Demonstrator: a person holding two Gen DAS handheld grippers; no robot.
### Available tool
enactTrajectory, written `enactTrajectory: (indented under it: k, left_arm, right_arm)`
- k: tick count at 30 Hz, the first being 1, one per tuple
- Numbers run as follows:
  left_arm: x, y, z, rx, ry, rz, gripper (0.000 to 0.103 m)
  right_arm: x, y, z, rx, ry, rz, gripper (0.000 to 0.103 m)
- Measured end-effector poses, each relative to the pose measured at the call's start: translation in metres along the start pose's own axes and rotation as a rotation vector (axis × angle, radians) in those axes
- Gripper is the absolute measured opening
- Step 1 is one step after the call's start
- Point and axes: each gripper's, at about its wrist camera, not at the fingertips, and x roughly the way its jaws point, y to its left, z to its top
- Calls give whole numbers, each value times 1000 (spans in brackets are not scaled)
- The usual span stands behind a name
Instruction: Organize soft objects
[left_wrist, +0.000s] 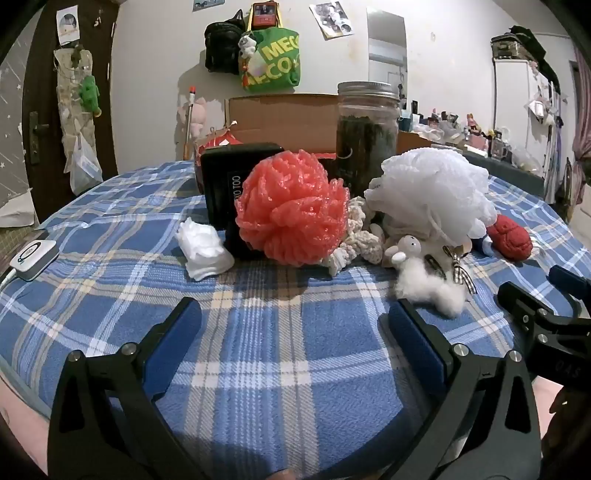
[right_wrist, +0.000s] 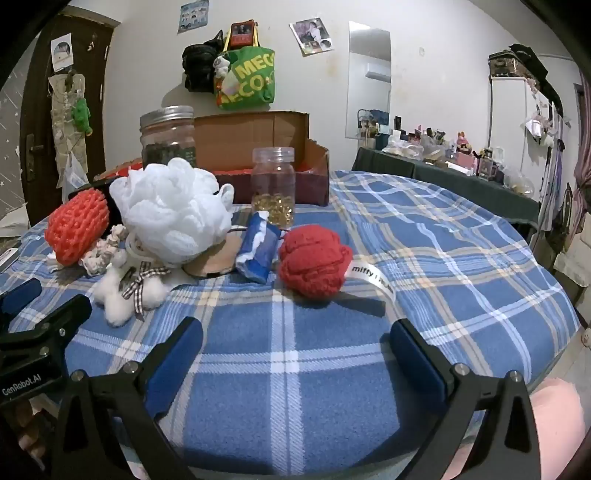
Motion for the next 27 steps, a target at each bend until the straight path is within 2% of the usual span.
enactTrajectory:
  k: [27]
  left_arm:
    - [0,0,0,-6,11,-3,103]
  right_arm:
    - [0,0,0,6,-1,3,103]
